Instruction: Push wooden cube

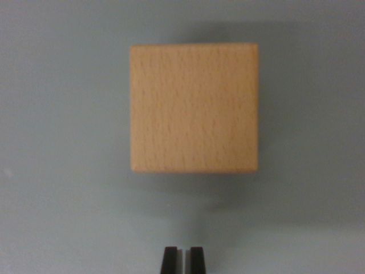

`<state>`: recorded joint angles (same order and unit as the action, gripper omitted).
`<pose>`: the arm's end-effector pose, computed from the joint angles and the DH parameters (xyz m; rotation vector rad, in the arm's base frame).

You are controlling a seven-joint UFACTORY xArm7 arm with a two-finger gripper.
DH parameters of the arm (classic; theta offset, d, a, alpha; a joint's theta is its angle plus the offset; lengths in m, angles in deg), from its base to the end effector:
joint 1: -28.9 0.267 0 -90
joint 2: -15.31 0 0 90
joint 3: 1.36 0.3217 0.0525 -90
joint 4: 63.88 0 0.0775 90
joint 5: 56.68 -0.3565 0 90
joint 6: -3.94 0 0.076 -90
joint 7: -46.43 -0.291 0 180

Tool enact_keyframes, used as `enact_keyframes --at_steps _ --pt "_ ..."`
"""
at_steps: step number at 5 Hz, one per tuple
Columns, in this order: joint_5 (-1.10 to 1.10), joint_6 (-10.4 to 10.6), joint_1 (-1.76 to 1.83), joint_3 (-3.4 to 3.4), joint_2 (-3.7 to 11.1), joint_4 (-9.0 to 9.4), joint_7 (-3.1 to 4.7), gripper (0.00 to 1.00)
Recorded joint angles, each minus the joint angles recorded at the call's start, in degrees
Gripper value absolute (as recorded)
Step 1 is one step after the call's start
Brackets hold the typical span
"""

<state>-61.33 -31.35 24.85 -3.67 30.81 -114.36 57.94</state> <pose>0.4770 -0.0464 0.0241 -3.1051 -0.0387 -0.0012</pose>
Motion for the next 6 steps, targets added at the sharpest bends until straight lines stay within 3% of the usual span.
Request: enact_keyframes --at_steps 3,5,6 --pt "0.00 -0.04 0.00 0.00 0.08 -0.13 -0.01 1.00" --pt "0.01 -0.29 0.01 0.02 0.49 -0.79 -0.05 1.00" --pt "0.03 -0.74 0.02 0.04 1.23 -1.98 -0.14 1.00"
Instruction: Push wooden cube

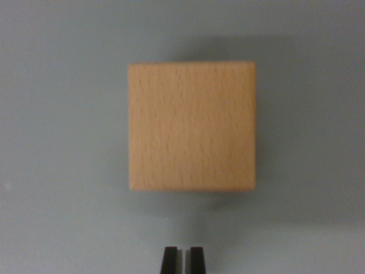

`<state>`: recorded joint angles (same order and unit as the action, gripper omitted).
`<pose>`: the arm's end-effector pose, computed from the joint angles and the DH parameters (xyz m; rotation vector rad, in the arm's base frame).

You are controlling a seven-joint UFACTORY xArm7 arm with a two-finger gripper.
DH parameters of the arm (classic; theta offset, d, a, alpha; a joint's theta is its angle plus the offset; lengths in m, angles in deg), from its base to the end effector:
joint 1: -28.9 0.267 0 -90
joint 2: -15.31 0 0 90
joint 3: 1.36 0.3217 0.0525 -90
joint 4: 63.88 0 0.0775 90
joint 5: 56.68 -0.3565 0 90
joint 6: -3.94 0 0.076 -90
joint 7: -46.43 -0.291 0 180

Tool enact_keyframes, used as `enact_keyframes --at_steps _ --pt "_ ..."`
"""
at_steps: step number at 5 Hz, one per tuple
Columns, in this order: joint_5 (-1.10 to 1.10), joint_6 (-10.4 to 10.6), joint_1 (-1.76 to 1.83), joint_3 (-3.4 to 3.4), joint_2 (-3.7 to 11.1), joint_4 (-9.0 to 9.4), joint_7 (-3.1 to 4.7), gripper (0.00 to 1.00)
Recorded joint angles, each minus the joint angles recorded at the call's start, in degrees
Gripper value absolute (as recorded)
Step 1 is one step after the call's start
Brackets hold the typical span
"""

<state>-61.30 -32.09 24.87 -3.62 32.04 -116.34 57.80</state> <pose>0.4866 -0.0467 0.0247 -3.1052 -0.0388 -0.0014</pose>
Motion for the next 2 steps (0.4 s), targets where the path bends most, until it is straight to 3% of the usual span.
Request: enact_keyframes --at_steps 1,2 --pt "0.00 0.00 0.00 0.00 0.00 0.00 0.00 1.00" --pt "0.03 -0.60 0.02 0.03 1.00 -1.60 -0.11 1.00"
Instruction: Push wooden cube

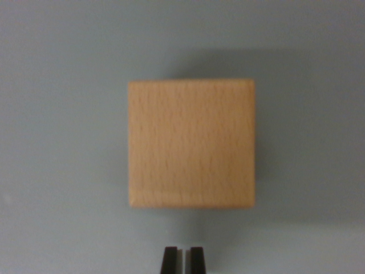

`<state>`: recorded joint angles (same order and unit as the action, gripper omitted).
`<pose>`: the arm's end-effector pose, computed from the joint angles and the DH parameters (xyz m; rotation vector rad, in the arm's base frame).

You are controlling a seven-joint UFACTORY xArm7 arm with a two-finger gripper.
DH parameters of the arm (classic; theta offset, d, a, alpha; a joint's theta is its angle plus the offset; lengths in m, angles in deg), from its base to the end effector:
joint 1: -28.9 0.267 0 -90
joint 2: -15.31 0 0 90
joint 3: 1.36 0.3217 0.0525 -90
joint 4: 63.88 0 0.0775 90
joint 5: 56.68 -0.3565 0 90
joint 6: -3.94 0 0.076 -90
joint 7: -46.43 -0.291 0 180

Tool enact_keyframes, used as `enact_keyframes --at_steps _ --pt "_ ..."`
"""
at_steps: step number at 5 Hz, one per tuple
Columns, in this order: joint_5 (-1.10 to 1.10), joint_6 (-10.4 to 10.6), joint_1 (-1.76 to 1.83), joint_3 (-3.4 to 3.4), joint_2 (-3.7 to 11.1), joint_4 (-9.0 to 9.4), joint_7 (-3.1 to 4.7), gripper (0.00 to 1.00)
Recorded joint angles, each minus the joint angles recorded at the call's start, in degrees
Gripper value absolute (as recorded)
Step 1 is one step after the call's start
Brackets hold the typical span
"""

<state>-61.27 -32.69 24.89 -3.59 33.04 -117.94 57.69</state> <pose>0.4942 -0.0469 0.0250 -3.1053 -0.0388 -0.0013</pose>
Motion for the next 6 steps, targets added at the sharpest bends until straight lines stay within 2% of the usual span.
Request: enact_keyframes --at_steps 1,2,3,4,5,6 --pt "0.00 0.00 0.00 0.00 0.00 0.00 0.00 1.00" --pt "0.03 -0.74 0.02 0.04 1.22 -1.96 -0.14 1.00" --pt "0.03 -0.74 0.02 0.04 1.22 -1.96 -0.14 1.00" --pt "0.07 -1.58 0.04 0.09 2.60 -4.19 -0.29 1.00" --pt "0.07 -1.58 0.04 0.09 2.60 -4.19 -0.29 1.00" --pt "0.12 -2.50 0.06 0.14 4.14 -6.66 -0.46 1.00"
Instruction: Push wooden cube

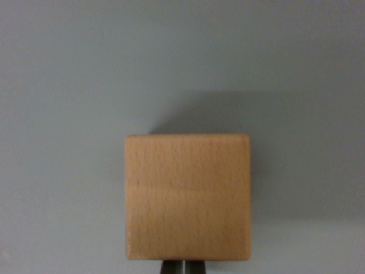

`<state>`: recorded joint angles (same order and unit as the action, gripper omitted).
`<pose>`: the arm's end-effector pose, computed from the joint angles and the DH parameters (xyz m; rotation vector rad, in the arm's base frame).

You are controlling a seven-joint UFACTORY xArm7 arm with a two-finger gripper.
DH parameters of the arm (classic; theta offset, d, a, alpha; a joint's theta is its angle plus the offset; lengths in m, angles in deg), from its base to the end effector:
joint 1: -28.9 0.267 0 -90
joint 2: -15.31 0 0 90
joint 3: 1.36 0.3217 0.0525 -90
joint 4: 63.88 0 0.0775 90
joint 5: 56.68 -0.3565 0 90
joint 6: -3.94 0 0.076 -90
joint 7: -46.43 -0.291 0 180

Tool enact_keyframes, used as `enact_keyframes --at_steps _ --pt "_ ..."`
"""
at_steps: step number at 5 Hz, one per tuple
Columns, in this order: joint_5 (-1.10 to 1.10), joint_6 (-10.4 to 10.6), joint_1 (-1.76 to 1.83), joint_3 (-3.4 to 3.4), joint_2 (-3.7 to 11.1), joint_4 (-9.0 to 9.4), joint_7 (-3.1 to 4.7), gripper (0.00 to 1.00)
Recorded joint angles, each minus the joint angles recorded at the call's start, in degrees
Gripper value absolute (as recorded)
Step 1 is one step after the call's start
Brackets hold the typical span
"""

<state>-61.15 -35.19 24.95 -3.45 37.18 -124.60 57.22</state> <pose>0.5253 -0.0477 0.0258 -3.1056 -0.0386 -0.0015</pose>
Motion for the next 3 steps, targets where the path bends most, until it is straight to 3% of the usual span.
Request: enact_keyframes --at_steps 1,2,3 --pt "0.00 0.00 0.00 0.00 0.00 0.00 0.00 1.00" --pt "0.04 -0.94 0.02 0.05 1.55 -2.49 -0.17 1.00" --pt "0.04 -0.94 0.02 0.05 1.55 -2.49 -0.17 1.00"
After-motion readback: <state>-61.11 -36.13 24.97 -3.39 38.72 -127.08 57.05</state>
